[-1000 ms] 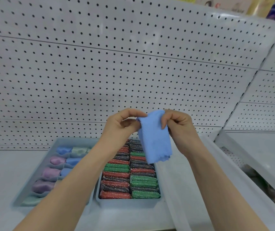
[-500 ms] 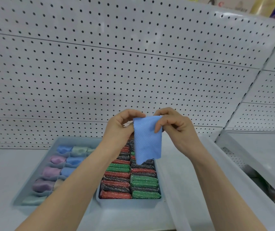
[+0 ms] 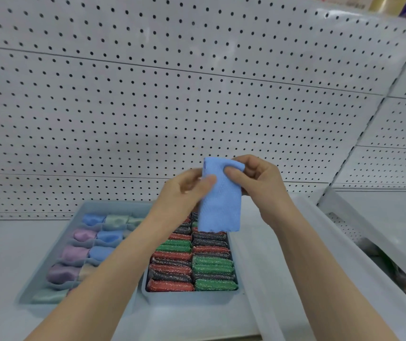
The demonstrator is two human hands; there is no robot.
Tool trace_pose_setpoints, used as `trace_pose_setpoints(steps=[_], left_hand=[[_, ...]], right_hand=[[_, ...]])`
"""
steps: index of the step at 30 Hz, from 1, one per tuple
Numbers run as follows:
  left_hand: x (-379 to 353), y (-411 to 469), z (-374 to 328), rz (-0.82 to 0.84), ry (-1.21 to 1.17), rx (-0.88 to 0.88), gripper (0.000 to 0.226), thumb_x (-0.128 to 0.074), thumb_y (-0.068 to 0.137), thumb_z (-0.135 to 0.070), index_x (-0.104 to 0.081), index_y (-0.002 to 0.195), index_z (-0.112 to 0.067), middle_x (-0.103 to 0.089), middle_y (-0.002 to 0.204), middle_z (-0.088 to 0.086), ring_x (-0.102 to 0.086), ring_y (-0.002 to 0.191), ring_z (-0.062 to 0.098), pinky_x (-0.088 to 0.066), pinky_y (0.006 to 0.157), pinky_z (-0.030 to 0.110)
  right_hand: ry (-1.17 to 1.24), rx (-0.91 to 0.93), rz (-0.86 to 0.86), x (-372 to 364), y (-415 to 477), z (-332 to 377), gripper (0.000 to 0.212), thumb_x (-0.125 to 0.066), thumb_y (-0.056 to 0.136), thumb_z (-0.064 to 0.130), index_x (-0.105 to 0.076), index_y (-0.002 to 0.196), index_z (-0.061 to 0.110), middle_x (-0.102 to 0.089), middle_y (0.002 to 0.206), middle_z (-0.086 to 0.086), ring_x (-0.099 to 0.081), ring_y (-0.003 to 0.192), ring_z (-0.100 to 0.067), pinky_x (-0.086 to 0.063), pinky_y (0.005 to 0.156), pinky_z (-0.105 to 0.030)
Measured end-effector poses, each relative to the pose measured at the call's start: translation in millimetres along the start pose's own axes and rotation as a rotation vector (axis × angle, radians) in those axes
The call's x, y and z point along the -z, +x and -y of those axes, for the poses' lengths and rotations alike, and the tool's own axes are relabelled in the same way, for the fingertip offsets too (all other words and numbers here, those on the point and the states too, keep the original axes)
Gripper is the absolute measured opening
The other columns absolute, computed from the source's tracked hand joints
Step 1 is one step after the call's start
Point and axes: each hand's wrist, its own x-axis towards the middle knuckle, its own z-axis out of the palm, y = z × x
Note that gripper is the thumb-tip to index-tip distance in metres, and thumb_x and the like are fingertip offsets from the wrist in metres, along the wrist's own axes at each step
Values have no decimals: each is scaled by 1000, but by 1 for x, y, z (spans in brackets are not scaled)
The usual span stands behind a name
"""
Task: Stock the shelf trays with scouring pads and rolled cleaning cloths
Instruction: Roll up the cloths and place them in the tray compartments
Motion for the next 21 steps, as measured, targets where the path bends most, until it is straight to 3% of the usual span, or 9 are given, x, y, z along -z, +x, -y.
trace_pose_setpoints(steps=[3, 6, 9, 11, 16, 21], left_hand=[[-1, -6, 10, 59, 54, 95, 33, -66, 88, -16, -63, 120, -7, -76, 99, 8, -73, 90, 24, -60, 77, 39], [1, -7, 11, -22, -21, 149, 24, -64, 91, -12, -64, 113, -3, -74, 84, 8, -69, 70, 18, -58, 63, 27], [7, -4, 7, -76, -178, 226, 16, -60, 93, -13, -63, 108, -7, -73, 76, 0, -66, 61, 9, -54, 56, 18], [11, -1, 5, -115, -293, 274, 13, -57, 95, -11, -63, 105, -6, -72, 73, 0, -65, 58, 8, -54, 55, 18], [15, 3, 1, -121, -396, 343, 15, -53, 96, -11, -62, 100, 1, -69, 70, 5, -64, 53, 9, -53, 50, 18], [14, 2, 3, -80, -513, 394, 18, -52, 96, -12, -63, 101, 2, -70, 76, 9, -65, 56, 12, -53, 50, 20]], right_hand=[[15, -13, -61, -2, 3, -2, 6, -67, 90, 8, -65, 94, 11, -70, 79, 1, -66, 71, -11, -53, 60, -26], [-217, 73, -81, 0, 3, -11, 24, -58, 94, 9, -59, 113, 23, -66, 103, 3, -67, 88, -9, -56, 73, -31], [-447, 301, 108, 4, -8, -16, 53, -46, 84, -11, -57, 120, 26, -48, 135, 10, -48, 127, -8, -46, 97, -26], [-514, 355, 265, 4, -13, -19, 59, -51, 77, -13, -59, 120, 26, -39, 143, 10, -37, 137, -12, -39, 105, -23], [-461, 347, 222, -3, -13, -25, 36, -76, 80, 6, -69, 110, 26, -43, 141, 8, -42, 133, -8, -42, 99, -23], [-499, 365, 239, -6, -12, -29, 54, -78, 79, 8, -61, 126, 28, -35, 144, 9, -45, 131, -14, -44, 98, -23]])
